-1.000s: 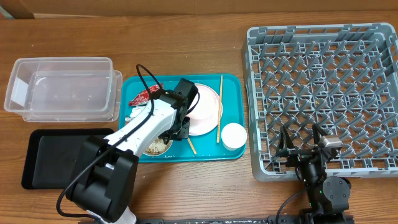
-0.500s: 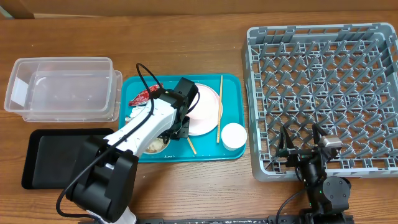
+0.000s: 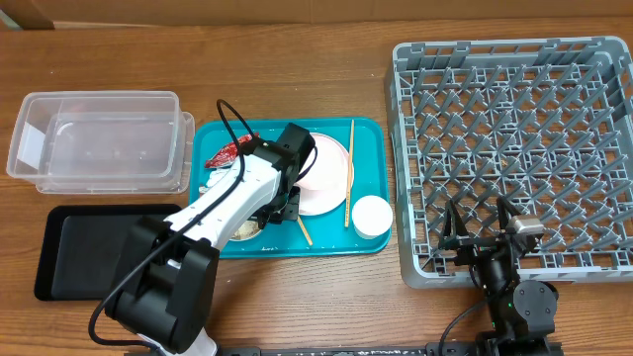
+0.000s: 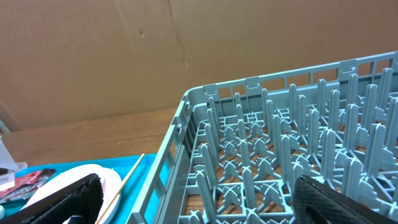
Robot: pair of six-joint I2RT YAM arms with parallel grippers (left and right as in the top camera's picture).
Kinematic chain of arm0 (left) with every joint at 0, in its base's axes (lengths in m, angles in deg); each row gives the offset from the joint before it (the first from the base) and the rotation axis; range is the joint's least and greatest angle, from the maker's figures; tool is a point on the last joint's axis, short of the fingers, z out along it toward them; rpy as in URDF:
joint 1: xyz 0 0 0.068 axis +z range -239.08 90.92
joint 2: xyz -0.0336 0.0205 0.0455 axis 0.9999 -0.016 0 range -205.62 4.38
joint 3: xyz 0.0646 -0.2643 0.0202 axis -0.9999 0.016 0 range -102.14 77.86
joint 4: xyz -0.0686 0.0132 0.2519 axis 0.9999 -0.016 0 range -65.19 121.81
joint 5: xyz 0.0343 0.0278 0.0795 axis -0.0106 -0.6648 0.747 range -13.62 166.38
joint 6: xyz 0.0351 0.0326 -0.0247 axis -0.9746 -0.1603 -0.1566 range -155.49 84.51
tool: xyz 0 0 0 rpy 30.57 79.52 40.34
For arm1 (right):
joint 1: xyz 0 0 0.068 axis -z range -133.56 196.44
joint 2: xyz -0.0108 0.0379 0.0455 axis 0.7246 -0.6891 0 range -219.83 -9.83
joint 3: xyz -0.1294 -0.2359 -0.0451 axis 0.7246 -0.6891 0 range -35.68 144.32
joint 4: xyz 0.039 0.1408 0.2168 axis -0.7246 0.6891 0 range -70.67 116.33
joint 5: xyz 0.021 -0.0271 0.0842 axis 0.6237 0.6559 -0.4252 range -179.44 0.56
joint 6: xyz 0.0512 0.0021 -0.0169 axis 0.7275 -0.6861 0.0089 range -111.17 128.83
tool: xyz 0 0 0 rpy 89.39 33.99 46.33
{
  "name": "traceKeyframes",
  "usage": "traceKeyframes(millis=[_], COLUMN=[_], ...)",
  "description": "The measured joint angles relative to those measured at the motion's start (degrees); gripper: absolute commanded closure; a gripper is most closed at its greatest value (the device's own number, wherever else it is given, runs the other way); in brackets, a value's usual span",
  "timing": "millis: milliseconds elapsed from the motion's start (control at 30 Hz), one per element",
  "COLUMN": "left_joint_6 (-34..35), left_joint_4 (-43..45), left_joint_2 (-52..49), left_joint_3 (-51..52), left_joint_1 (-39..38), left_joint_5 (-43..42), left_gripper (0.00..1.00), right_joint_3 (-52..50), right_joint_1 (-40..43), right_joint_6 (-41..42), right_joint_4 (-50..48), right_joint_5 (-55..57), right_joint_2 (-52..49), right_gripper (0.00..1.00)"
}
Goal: Sort waste into correct bins and load items into the dishwasher
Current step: 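Grasp the rim of the white rice bowl with the left gripper, then carry the bowl left over the black tray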
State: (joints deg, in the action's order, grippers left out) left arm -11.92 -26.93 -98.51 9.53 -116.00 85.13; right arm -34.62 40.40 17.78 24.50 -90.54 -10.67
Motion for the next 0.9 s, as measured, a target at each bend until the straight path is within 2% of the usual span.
traceKeyframes(millis=[200, 400, 533, 767, 900], left_joint_6=[-0.4, -0.6, -1.0, -7.3, -13.4], left_joint_4=[-2.8, -7.0, -10.5, -14.9, -15.7], left_joint_2=[0.7, 9.8, 16.8, 25.0, 26.5], left_joint_3=[-4.1, -6.5, -7.1, -7.1, -7.1], left_joint_1=[0.0, 0.3, 3.7, 21.9, 37.1], left_joint_5=[-2.1, -3.7, -4.2, -9.9, -16.9], left_gripper=[0.96, 0.96, 0.96, 0.96, 0.96], right_joint_3=[0.0, 0.0, 0.0, 0.0, 0.0], right_joint_1=[0.0, 0.0, 0.0, 0.0, 0.0], right_joint_6=[0.0, 0.0, 0.0, 0.0, 0.0], right_joint_4=[0.0, 0.0, 0.0, 0.0, 0.0], right_joint_5=[0.0, 0.0, 0.0, 0.0, 0.0], right_joint_2=[0.0, 0.0, 0.0, 0.0, 0.0], right_gripper=[0.00, 0.00, 0.00, 0.00, 0.00])
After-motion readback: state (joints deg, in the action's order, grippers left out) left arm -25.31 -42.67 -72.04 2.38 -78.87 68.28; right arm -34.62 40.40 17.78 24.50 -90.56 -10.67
